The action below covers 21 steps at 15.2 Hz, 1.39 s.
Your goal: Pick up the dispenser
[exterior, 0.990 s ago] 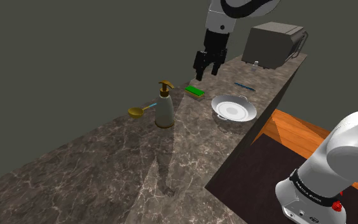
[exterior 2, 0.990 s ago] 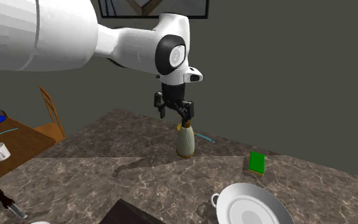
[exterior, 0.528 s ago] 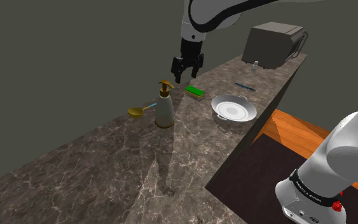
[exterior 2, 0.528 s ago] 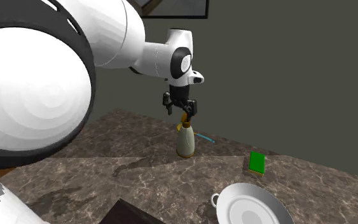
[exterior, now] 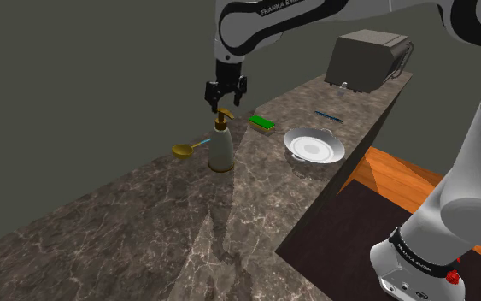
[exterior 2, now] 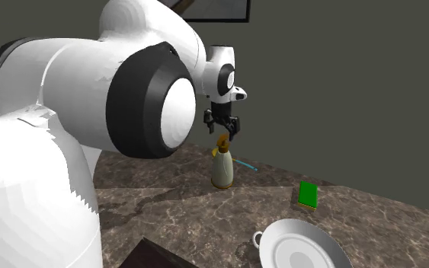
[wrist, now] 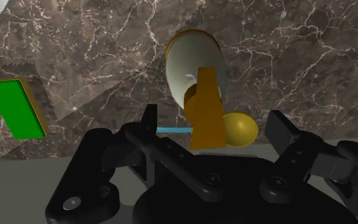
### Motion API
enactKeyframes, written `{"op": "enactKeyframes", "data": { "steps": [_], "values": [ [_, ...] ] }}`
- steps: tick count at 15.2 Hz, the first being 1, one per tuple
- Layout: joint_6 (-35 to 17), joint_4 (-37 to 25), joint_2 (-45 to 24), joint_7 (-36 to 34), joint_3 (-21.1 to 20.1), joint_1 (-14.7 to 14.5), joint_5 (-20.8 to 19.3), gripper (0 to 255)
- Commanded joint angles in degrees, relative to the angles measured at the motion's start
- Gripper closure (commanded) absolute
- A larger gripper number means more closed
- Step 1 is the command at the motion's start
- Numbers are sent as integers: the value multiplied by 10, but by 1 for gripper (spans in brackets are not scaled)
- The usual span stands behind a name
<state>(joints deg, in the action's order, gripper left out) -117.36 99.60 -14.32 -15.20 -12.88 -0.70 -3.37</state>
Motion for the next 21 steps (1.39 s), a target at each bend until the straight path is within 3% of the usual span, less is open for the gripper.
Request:
{"op": "enactKeyframes", "data": {
  "steps": [1, 9, 10, 21],
  "values": [
    [-5, -13, -18, -5, 1, -3, -6, 0],
    [-50, 16, -34, -8, 3, -4, -11, 0],
    [-51, 17, -34, -8, 3, -4, -11, 255],
    [-37, 8, -29, -7, 2, -3, -9, 255]
  ]
}}
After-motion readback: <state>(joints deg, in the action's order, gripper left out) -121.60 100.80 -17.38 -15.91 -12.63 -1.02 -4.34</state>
